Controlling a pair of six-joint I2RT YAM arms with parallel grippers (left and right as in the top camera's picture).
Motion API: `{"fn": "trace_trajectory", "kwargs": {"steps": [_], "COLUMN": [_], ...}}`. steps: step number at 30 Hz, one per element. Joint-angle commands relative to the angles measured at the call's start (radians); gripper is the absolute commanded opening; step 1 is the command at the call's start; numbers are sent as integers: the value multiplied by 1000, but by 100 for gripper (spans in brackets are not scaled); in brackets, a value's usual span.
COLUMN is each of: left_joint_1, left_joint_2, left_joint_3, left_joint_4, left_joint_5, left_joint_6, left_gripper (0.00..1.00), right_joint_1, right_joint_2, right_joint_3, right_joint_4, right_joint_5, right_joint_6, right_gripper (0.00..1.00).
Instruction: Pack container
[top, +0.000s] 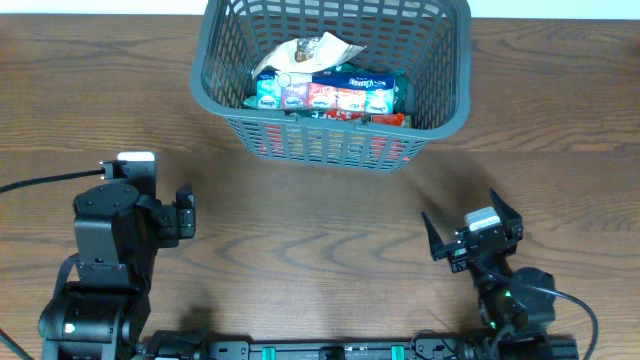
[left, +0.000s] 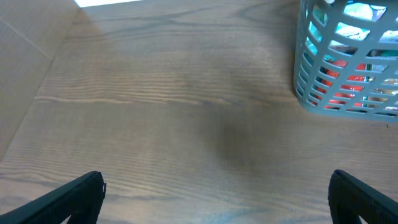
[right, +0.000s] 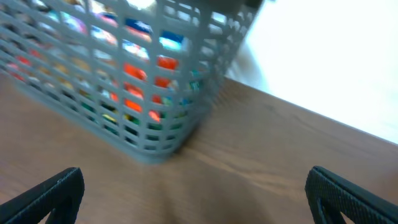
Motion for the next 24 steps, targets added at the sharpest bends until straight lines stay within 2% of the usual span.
{"fn": "trace_trajectory", "kwargs": {"steps": [1,7,24], "left_joint_1": [-4,-4,-4], "left_joint_2": [0,0,0], "left_joint_3": [-2,-2,-2], "left_joint_4": [1,1,1], "left_joint_5": [-16,-16,-16], "left_joint_6": [-13,-13,-13], "left_gripper": [99,99,99], "right_joint_1": [18,10,5], "right_joint_2": [-51,-125,-124], "right_joint_3": [-58,-119,-118], "right_joint_4": [40,45,43], "right_joint_5": [147,199,185], "right_joint_6": [49,66,56], "right_gripper": [99,99,99]}}
